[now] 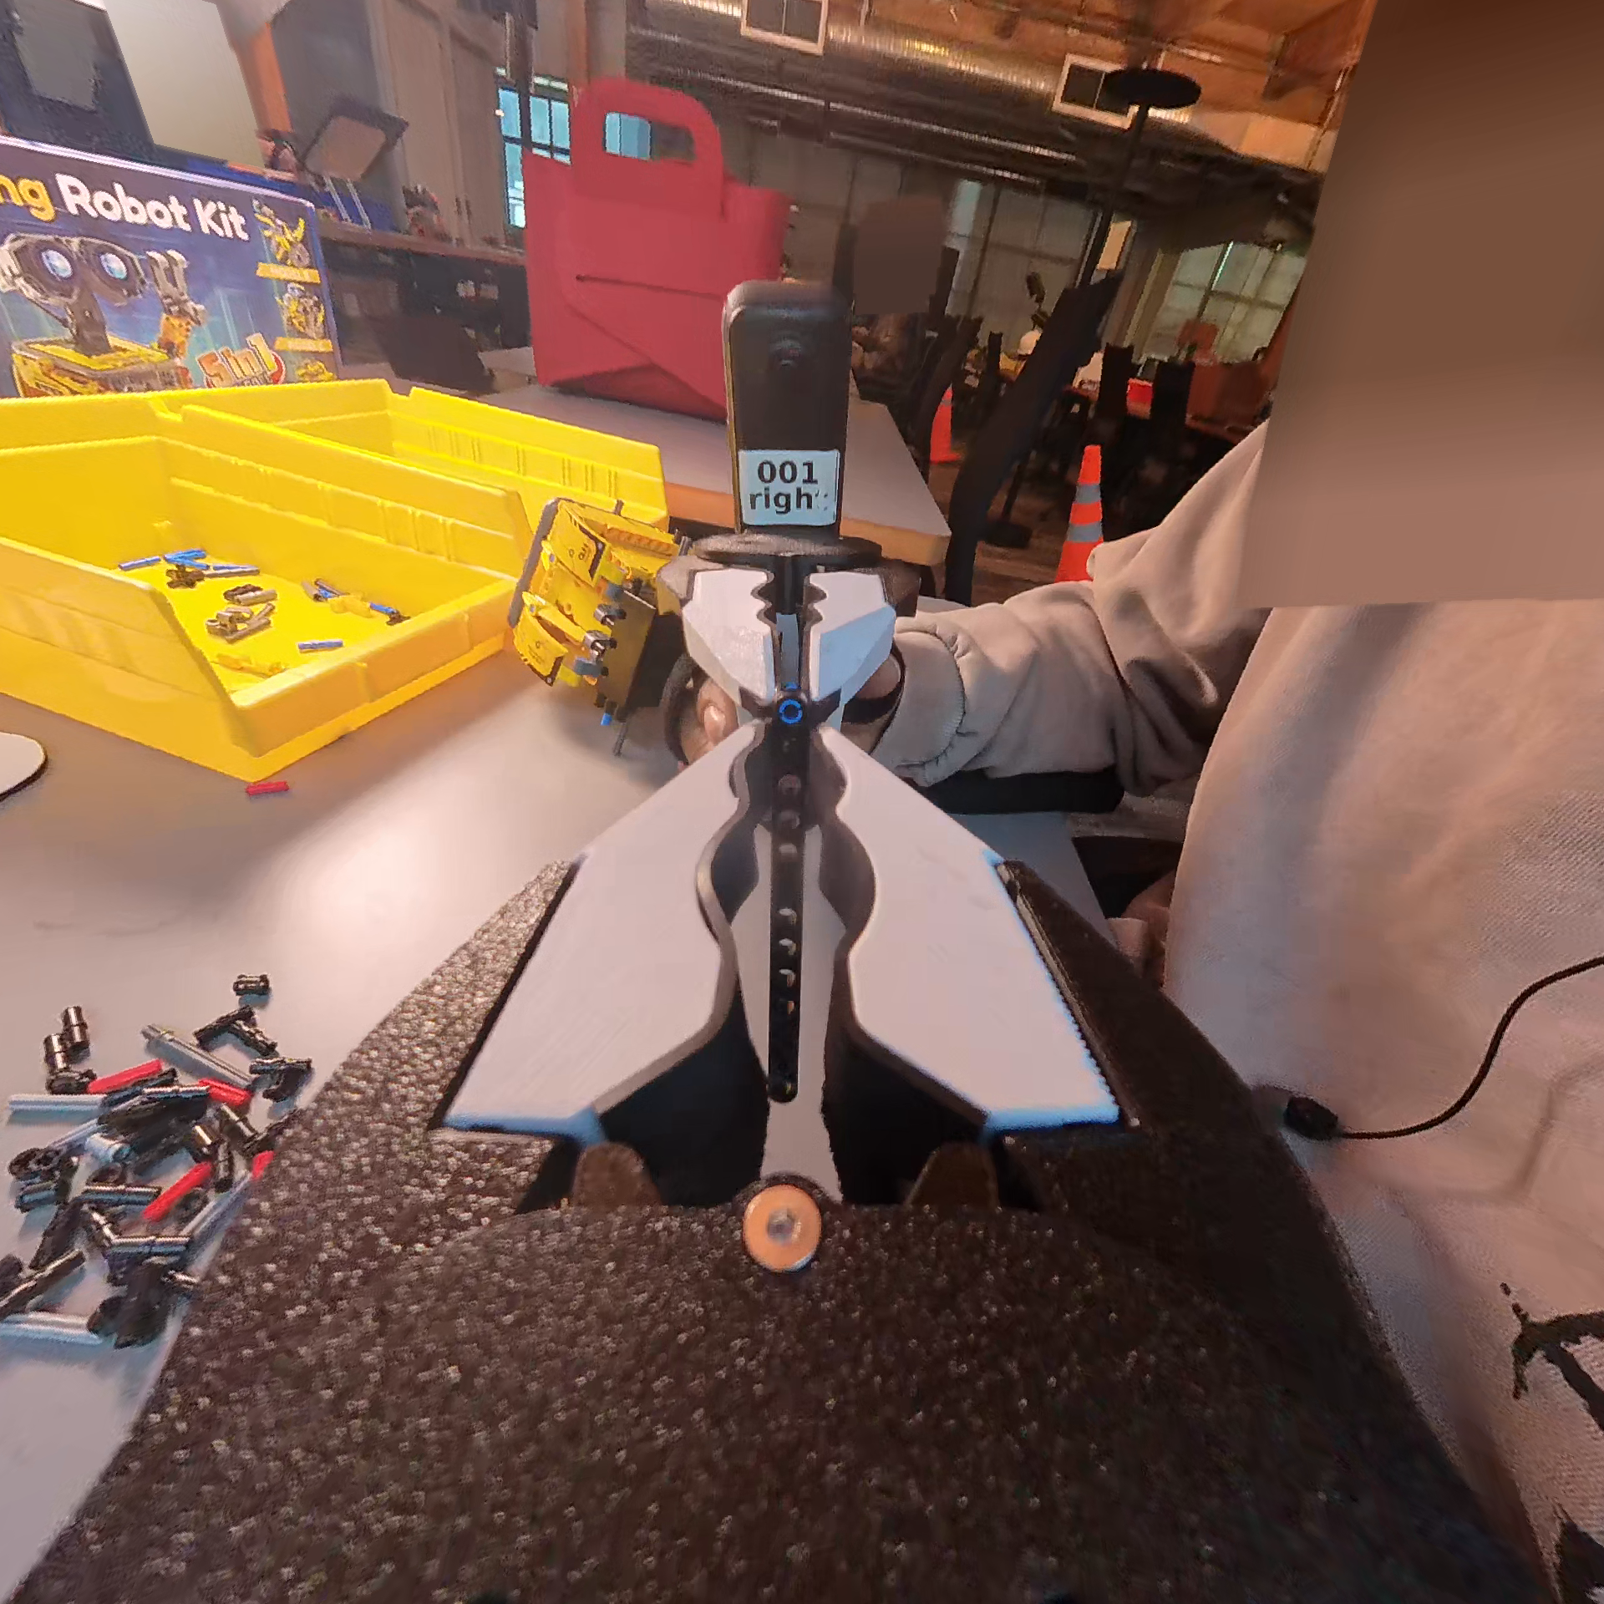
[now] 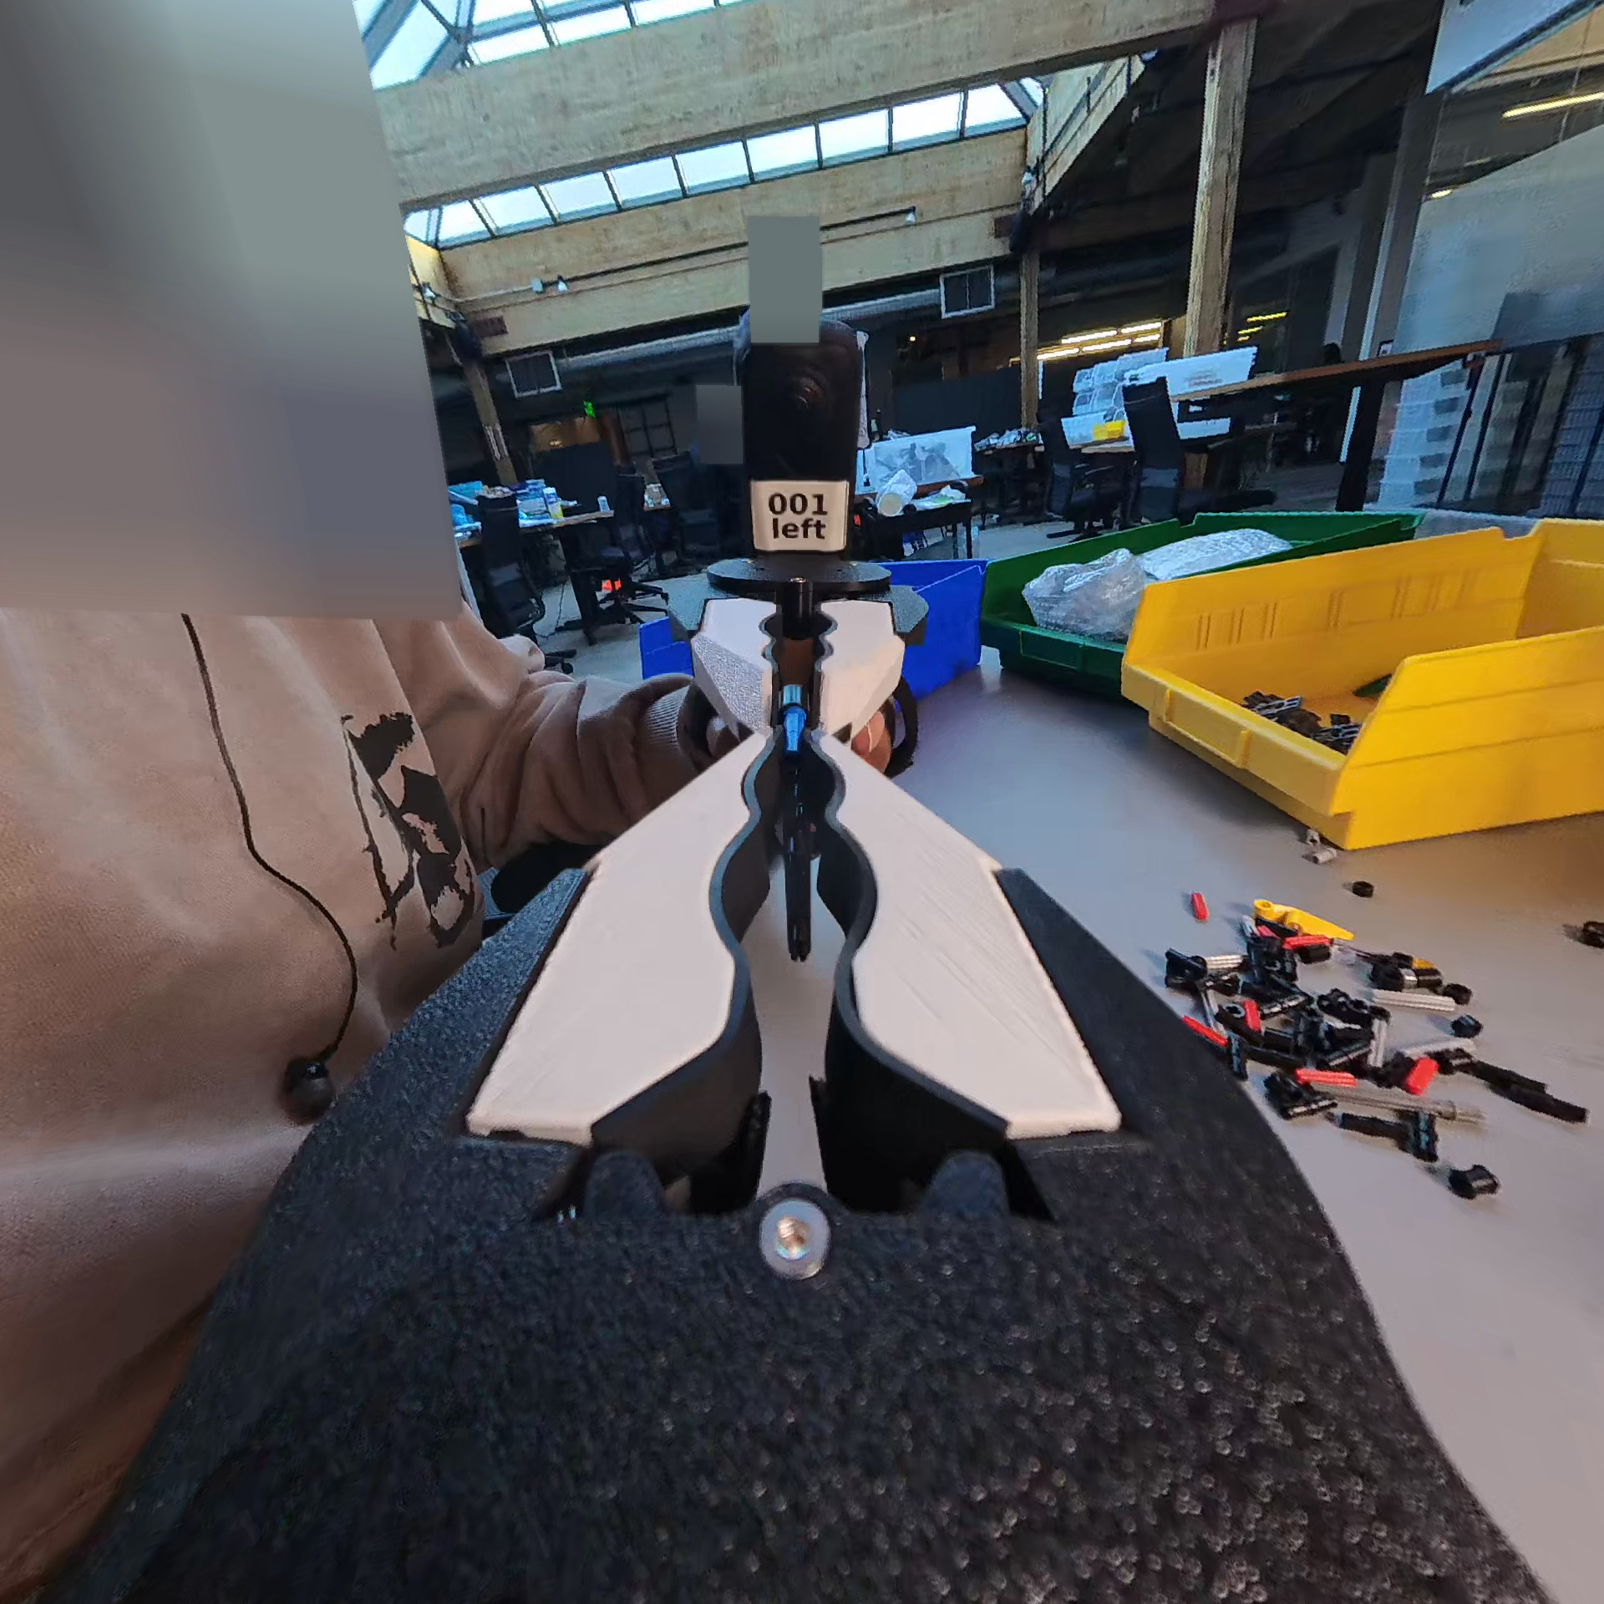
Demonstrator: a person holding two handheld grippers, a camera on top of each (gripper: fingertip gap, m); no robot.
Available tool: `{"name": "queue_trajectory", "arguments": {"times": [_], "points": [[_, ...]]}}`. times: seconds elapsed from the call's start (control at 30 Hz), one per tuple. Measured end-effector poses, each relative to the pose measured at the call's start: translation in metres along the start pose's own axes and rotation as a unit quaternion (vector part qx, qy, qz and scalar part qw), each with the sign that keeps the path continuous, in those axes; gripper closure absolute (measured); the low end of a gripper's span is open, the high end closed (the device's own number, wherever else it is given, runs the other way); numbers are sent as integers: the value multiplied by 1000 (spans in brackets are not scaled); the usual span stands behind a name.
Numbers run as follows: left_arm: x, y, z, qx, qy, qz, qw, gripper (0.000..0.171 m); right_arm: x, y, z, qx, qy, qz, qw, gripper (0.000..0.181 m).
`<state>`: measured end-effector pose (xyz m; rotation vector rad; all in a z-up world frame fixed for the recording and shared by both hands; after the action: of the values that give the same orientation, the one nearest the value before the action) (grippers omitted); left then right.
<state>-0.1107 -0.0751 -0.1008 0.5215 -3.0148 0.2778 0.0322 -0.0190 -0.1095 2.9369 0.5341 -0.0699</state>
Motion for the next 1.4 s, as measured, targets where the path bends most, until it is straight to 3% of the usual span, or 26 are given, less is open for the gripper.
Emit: {"name": "queue_trajectory", "arguments": {"times": [0.27,0.3,0.37,0.4,0.5,0.6,0.67,0.77,0.87,1.0,1.17,1.27,1.4], "points": [[7,-3,-8,-8,-22,-5,1000,165,-3,1,-1,-20,-25,-12,999,181],[15,-1,-12,0,-53,-10,999,165,-3,1,-1,-21,-26,-15,999,179],[80,16,-41,37,-203,-55,977,167,24,-12,-2,-54,-71,17,996,181],[102,15,-47,6,-210,-83,974,167,33,-16,2,-61,-68,37,995,181],[81,5,-40,-37,-136,-106,984,165,0,-18,14,-25,19,69,997,180],[79,23,-30,30,-138,-115,983,165,-24,-55,27,28,143,167,975,179],[82,34,-20,42,-135,-145,979,165,-29,-88,41,31,230,230,945,179],[82,45,-9,104,-161,-133,973,165,-38,-122,60,67,324,269,904,179],[80,53,0,153,-188,-115,963,165,-46,-136,69,94,370,279,881,171],[75,56,7,185,-199,-88,958,165,-43,-127,52,90,315,270,906,153],[62,50,9,184,-194,-47,962,165,-35,-78,10,-6,152,113,982,149],[51,42,10,178,-189,-6,966,165,-33,-51,-7,-44,79,44,995,162],[36,33,12,181,-177,33,967,165,-37,-28,-12,-1,72,42,997,164]]}}
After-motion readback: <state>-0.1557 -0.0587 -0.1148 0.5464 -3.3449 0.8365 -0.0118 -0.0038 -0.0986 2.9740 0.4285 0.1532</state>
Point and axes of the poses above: each gripper's, where its closed fingertips meet, x back along the fingers, z out of its underside, y = z × x across the jaws, the point moved 8 cm from there along x, back along the fingers, and after that the axes turned 3 degrees about y, right-handed, at the moved point
